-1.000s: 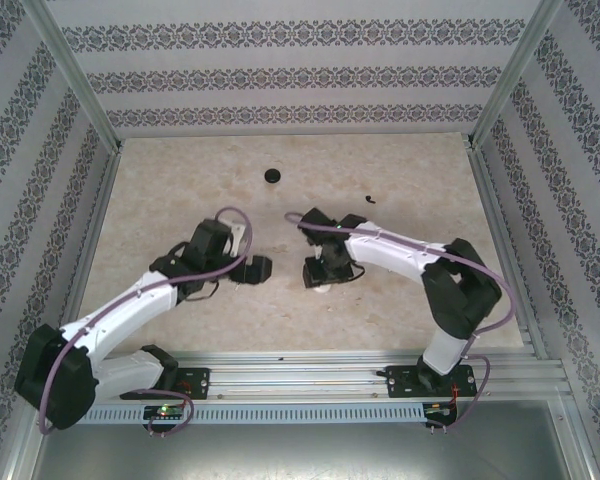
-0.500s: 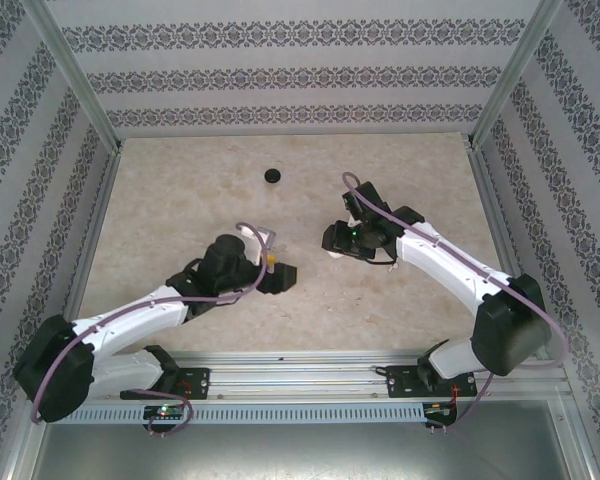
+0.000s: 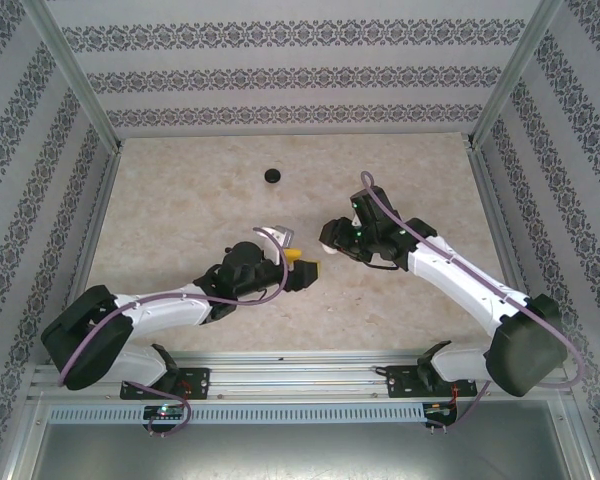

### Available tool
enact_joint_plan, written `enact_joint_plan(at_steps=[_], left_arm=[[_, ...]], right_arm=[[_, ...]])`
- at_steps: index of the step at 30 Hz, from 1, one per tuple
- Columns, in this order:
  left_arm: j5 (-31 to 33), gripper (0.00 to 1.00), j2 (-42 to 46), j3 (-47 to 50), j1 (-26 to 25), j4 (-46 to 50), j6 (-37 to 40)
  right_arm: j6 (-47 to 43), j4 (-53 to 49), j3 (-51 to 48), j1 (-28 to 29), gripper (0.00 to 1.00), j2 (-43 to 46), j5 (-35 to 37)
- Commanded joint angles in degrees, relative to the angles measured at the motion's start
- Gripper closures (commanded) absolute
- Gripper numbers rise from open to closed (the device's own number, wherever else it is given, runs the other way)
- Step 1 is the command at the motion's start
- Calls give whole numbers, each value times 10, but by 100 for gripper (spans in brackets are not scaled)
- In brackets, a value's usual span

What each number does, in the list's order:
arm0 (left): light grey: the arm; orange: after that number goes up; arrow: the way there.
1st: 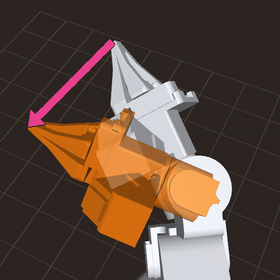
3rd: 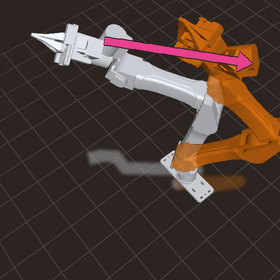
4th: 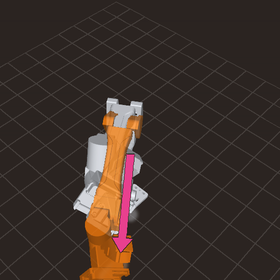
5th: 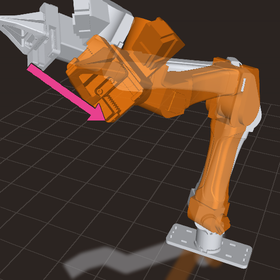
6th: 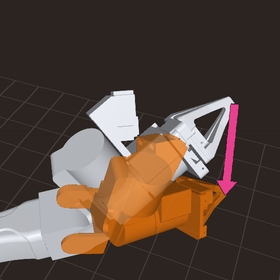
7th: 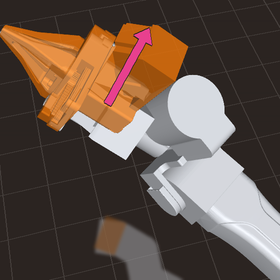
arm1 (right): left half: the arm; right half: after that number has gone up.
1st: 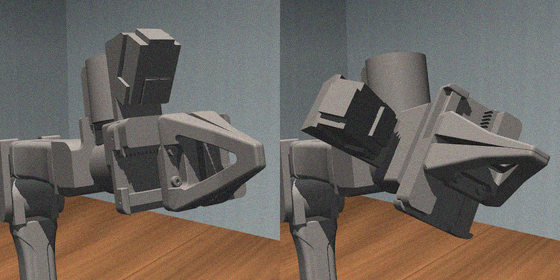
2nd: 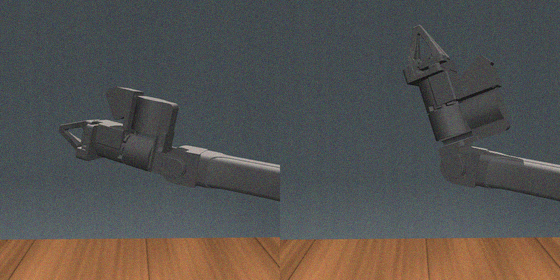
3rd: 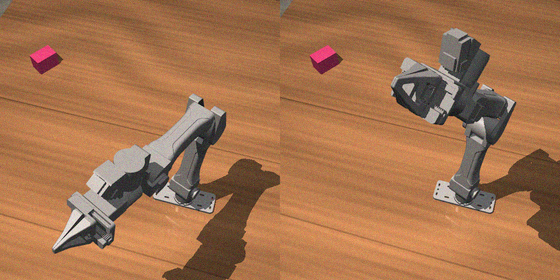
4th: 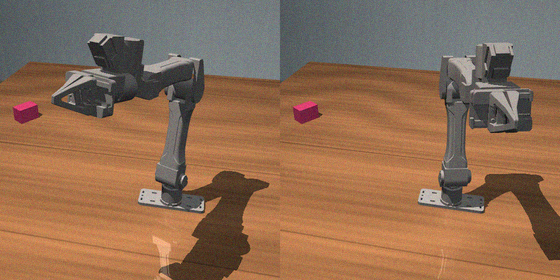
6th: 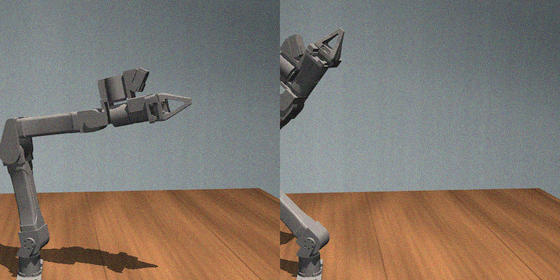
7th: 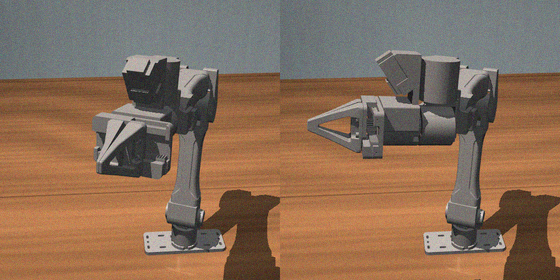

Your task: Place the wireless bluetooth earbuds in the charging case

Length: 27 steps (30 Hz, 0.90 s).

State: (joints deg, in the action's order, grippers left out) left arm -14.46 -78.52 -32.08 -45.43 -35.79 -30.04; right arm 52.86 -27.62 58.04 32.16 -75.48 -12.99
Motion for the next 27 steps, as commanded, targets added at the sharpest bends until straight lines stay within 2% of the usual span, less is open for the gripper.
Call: enact_joint_plan(at_steps=[1, 11, 13, 18, 21, 27], left_arm=[[8, 23, -4, -26, -9, -63, 15], [-9, 39, -29, -31, -8, -91, -6], [-9, 45, -29, -31, -8, -92, -6], [-8, 66, -24, -28, -7, -100, -7], [-8, 74, -23, -27, -5, -101, -8], [-7, 80, -13, -18, 0, -112, -15]], right_arm=[[21, 18, 16, 15, 52, 2, -8], [29, 25, 46, 41, 52, -19, -21], [31, 26, 46, 41, 52, -16, -22], [31, 25, 46, 43, 53, -10, -25], [32, 26, 44, 44, 52, -5, -26], [13, 28, 48, 54, 50, 4, -11]])
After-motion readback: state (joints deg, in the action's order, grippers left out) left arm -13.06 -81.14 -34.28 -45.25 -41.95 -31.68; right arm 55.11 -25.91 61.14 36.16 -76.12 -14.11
